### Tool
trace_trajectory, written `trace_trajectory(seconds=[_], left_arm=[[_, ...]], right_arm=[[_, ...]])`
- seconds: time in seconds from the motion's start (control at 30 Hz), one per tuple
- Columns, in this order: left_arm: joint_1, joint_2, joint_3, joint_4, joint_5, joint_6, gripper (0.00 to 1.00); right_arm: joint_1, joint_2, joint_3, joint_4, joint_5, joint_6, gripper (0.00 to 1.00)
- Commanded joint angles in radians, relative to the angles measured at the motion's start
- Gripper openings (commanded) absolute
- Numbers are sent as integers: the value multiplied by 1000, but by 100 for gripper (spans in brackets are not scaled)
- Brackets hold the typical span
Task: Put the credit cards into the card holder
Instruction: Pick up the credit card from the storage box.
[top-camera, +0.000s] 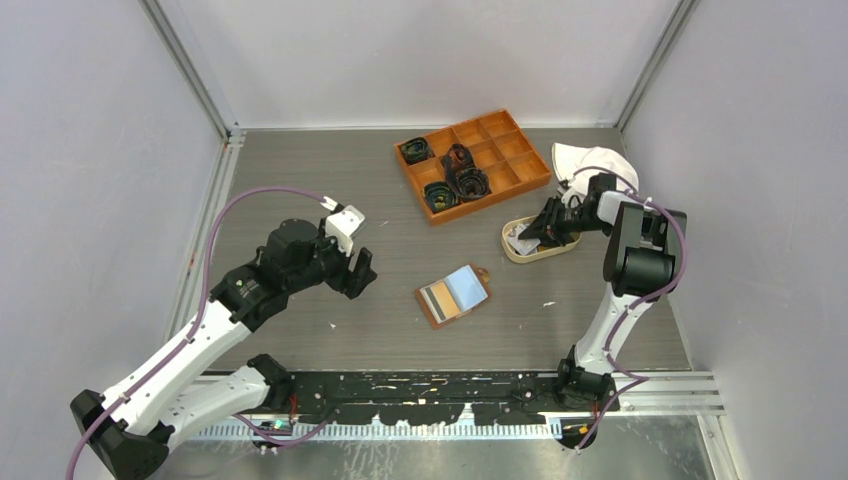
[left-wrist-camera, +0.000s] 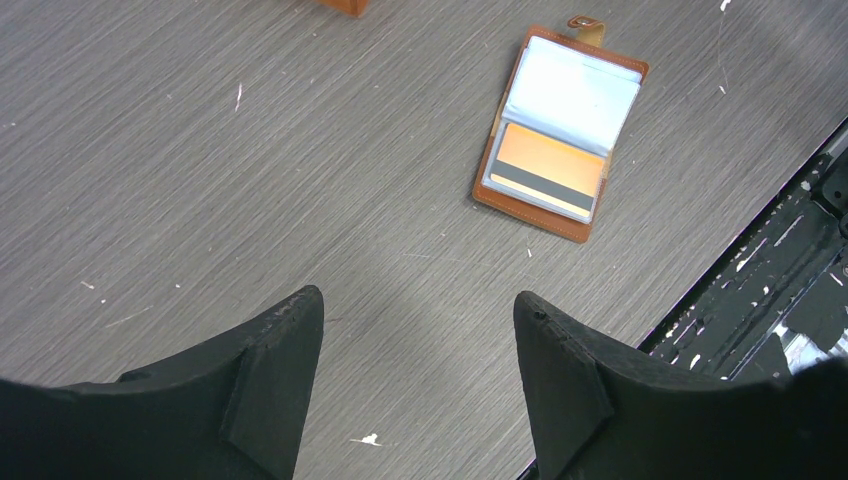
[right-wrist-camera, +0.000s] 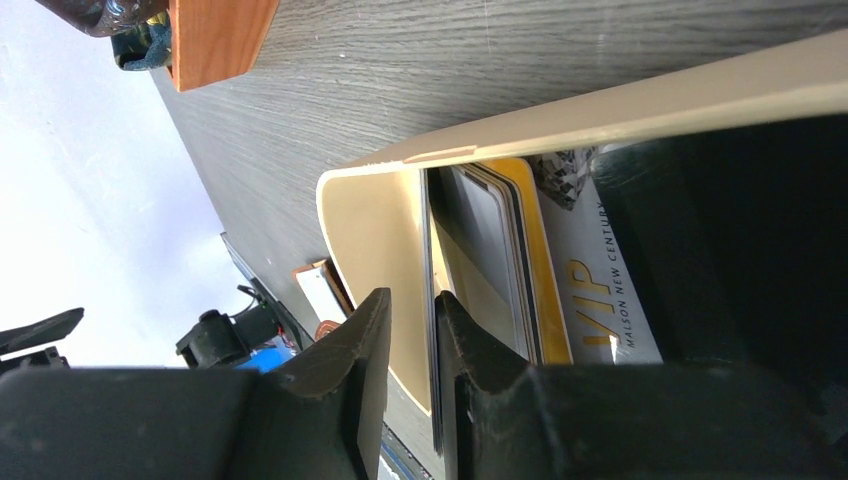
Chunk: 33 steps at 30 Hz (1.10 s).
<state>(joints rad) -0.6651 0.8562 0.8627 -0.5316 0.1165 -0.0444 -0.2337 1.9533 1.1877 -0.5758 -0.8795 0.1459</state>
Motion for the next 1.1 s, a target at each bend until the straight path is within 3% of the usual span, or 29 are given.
trace_trajectory(seconds=[0.0, 1.07], left_arm=[[6, -6, 4, 43, 13, 4, 70], [8, -9, 5, 43, 17, 4, 70]], right_arm=[[-14, -28, 38, -11, -45, -5, 29], [-124, -71, 68, -112, -90, -111, 28]])
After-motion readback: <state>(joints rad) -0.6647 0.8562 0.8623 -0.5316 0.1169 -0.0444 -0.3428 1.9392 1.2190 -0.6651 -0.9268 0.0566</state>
